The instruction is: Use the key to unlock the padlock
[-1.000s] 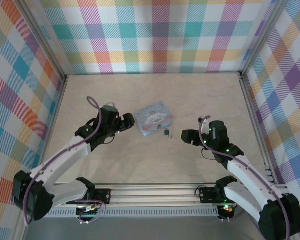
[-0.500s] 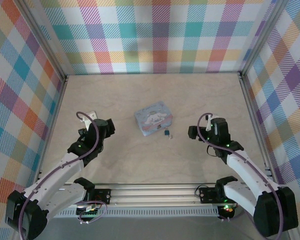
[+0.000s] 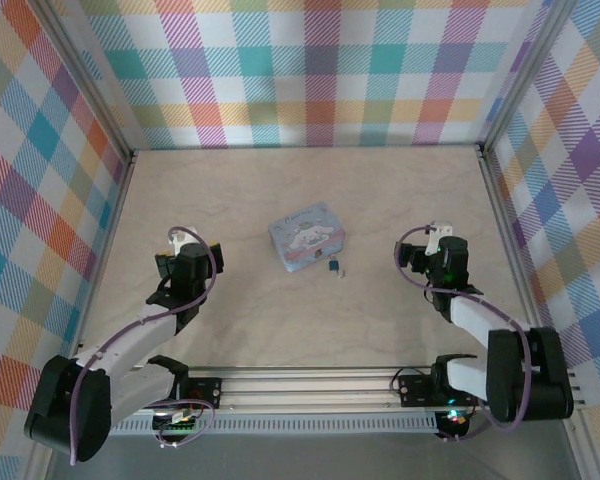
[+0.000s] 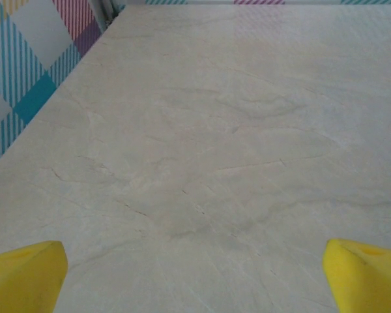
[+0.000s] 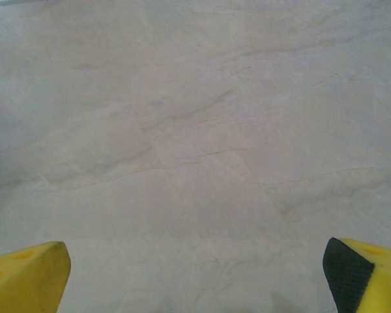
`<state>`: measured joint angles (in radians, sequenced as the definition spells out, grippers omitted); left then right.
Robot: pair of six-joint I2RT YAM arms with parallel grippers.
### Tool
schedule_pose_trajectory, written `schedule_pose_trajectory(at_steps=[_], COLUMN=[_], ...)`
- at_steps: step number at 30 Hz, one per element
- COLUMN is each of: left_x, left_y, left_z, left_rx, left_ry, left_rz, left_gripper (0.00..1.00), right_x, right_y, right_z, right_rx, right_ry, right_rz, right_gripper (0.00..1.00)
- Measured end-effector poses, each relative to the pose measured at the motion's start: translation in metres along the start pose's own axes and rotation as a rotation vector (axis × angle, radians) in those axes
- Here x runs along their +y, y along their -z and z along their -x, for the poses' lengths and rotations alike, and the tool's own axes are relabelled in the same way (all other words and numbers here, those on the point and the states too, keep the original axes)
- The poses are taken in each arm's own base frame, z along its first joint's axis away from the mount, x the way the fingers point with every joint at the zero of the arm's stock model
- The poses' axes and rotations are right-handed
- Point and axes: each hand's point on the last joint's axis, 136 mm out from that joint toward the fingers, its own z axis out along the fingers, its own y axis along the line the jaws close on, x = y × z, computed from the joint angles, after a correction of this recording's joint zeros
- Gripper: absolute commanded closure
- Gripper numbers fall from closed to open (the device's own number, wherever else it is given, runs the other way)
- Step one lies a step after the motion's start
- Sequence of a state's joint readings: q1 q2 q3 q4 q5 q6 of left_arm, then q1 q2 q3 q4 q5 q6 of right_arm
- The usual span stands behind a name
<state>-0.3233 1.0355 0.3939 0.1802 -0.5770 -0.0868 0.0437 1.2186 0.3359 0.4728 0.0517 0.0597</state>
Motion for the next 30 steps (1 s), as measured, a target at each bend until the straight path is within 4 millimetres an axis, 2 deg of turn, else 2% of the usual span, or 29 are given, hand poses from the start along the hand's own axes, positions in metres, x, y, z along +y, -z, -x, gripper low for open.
schedule_pose_trajectory(at_steps=[7, 15, 17, 22, 30], left_x=[-0.003, -0.014, -0.016, -0.021, -0.032], left_y=[-0.018, -0.041, -0.045, -0.055, -0.075], left_z=[-0.011, -0.013, -0.013, -0.012, -0.033], left_rx=[-0.018, -0.038, -0.043, -0.064, -0.015], left_ry=[0.001, -0.001, -0.002, 0.001, -0.024], left_rz=[-0.052, -0.122, -0.138, -0.172, -0.212], left_gripper=[0.0, 0.0, 0.0, 0.0, 0.0], right_x=[-0.003, -0.006, -0.007, -0.009, -0.009], right_y=[-0.017, -0.036, -0.037, -0.041, -0.042], right_z=[0.015, 0.001, 0.001, 0.017, 0.016], right_rx=[-0.095, -0.097, -0.089, -0.114, -0.107], right_ry=[0.018, 0.009, 0.004, 0.004, 0.003], right_rz=[0.038, 0.071, 0.069, 0.066, 0.065], right_gripper=[0.0, 0.0, 0.0, 0.0, 0.0])
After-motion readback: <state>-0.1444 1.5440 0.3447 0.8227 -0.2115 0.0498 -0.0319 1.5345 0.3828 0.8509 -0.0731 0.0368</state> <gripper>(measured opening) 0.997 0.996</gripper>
